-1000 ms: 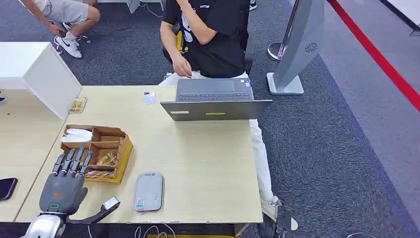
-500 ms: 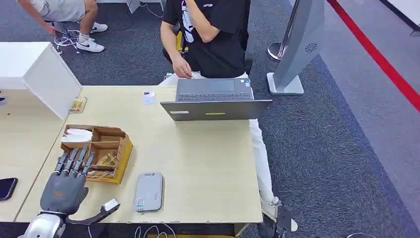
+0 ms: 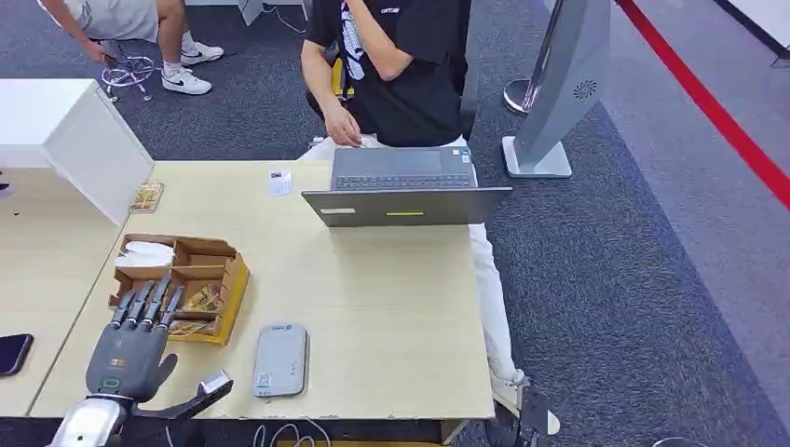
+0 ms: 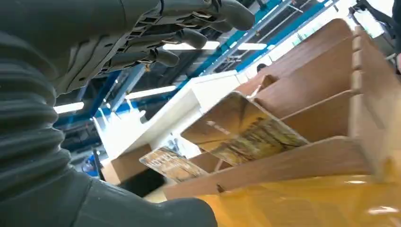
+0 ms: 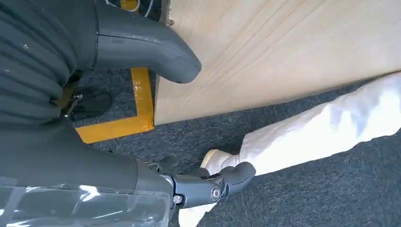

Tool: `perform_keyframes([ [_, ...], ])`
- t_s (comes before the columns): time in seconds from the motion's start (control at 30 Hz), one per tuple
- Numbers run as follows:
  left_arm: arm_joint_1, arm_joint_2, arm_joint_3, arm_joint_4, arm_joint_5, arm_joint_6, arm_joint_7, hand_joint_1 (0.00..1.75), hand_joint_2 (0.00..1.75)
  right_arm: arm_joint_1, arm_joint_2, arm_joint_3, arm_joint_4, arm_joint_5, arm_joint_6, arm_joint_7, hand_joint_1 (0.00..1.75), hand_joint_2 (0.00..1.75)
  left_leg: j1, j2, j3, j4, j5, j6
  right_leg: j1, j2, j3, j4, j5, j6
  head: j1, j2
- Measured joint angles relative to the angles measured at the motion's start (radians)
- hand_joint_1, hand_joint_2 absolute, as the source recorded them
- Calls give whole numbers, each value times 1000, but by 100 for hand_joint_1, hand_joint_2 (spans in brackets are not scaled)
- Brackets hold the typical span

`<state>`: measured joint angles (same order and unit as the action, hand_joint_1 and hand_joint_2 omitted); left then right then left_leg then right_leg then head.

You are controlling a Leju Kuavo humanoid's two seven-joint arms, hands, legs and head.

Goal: Pass the card to the sensor for recognition and then transmit it.

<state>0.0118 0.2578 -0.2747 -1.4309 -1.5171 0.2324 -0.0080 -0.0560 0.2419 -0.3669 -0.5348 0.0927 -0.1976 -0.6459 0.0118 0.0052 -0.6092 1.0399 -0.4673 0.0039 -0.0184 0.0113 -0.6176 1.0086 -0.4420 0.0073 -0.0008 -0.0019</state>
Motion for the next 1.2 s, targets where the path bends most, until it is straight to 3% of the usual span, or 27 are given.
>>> perform_keyframes([
  [0.17, 2, -50, 41, 0, 23, -11, -10, 0, 175, 0, 1, 0, -3, 0, 3, 2, 0, 175, 0, 0, 0, 0, 0, 0, 0, 0, 0, 0, 0, 0, 0, 0],
  [0.37, 2, -74, 70, 0, 33, -16, -13, 0, 175, 0, 1, 0, -3, -2, 10, 3, 0, 175, 0, 0, 0, 0, 0, 0, 0, 0, 0, 0, 0, 0, 0, 0],
  [0.73, -5, -93, 116, 0, 47, -23, -8, 0, 175, 0, 1, 2, -3, -3, 13, 3, 0, 175, 0, 0, 0, 0, 0, 0, 0, 0, 0, 0, 0, 0, 0, 0],
  [1.2, -5, -95, 118, 0, 47, -23, -8, 0, 175, 0, 1, 3, -3, -3, 14, 3, 0, 175, 0, 0, 0, 0, 0, 0, 0, 0, 0, 0, 0, 0, 0, 0],
])
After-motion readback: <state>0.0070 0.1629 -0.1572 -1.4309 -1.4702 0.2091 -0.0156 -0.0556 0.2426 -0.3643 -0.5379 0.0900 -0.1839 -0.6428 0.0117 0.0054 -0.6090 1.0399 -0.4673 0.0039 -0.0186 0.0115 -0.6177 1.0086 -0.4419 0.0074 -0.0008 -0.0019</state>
